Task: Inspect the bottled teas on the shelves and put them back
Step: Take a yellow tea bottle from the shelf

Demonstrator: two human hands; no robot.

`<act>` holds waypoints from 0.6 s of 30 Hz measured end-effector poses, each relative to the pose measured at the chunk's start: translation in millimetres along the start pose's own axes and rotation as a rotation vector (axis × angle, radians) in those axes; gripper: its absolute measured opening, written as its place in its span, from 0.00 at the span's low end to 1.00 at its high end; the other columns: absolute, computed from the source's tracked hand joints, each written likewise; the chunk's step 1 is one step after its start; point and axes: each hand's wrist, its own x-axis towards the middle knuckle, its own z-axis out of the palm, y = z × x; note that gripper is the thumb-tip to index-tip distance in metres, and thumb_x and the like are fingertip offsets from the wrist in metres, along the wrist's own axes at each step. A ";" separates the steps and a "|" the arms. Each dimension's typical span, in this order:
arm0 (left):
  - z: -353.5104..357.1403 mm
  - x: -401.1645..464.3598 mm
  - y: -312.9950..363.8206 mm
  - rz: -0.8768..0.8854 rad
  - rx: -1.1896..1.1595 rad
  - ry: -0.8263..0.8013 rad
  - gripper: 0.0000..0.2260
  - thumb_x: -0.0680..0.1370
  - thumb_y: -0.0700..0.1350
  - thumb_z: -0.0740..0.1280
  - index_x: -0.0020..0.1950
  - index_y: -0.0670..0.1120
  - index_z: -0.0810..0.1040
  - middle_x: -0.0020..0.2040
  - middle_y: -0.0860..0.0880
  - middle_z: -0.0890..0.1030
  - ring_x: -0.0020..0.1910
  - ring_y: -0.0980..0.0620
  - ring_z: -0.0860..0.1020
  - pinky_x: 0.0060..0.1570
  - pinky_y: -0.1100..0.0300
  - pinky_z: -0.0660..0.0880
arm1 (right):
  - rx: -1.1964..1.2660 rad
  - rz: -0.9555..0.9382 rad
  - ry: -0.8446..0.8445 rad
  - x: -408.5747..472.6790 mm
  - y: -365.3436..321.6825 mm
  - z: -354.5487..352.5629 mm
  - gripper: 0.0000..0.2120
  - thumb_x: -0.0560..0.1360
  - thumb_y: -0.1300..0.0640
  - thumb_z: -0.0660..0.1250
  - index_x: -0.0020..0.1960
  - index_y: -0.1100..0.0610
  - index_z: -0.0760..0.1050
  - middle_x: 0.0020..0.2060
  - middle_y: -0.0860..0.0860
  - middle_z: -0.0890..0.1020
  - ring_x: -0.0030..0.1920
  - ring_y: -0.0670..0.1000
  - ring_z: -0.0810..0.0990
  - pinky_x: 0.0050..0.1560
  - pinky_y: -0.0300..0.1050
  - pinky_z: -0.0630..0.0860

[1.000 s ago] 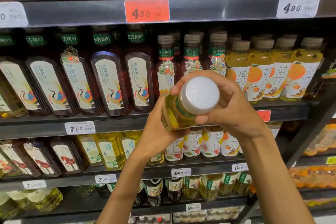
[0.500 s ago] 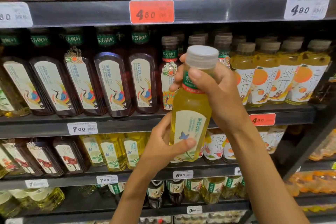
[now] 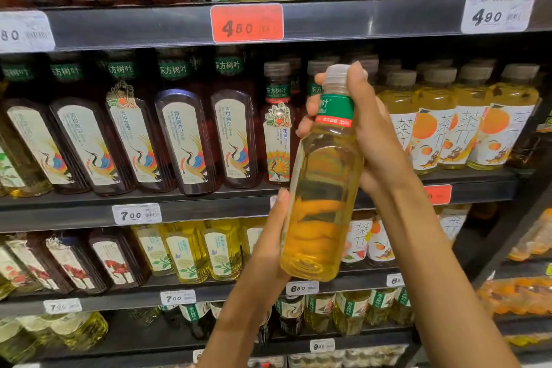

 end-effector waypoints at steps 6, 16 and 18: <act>8.5 0.3 11.9 0.176 0.407 0.227 0.21 0.69 0.72 0.55 0.47 0.64 0.82 0.43 0.62 0.84 0.43 0.65 0.82 0.43 0.71 0.77 | -0.387 -0.130 0.274 -4.8 11.8 2.7 0.12 0.78 0.45 0.62 0.55 0.52 0.73 0.39 0.51 0.83 0.38 0.49 0.84 0.35 0.43 0.79; 20.0 -5.3 8.6 -0.113 -0.114 0.005 0.41 0.65 0.68 0.61 0.67 0.41 0.73 0.47 0.42 0.84 0.38 0.46 0.84 0.34 0.57 0.80 | 0.013 0.107 -0.044 1.2 9.4 -6.2 0.18 0.78 0.44 0.59 0.58 0.57 0.72 0.39 0.54 0.81 0.37 0.53 0.82 0.39 0.46 0.79; 17.7 -3.9 6.1 -0.079 -0.054 0.026 0.35 0.67 0.68 0.59 0.63 0.46 0.78 0.49 0.42 0.85 0.41 0.47 0.84 0.38 0.56 0.80 | -0.035 0.079 -0.036 -0.6 10.5 -6.7 0.16 0.79 0.46 0.59 0.57 0.57 0.72 0.36 0.54 0.80 0.35 0.53 0.80 0.37 0.45 0.78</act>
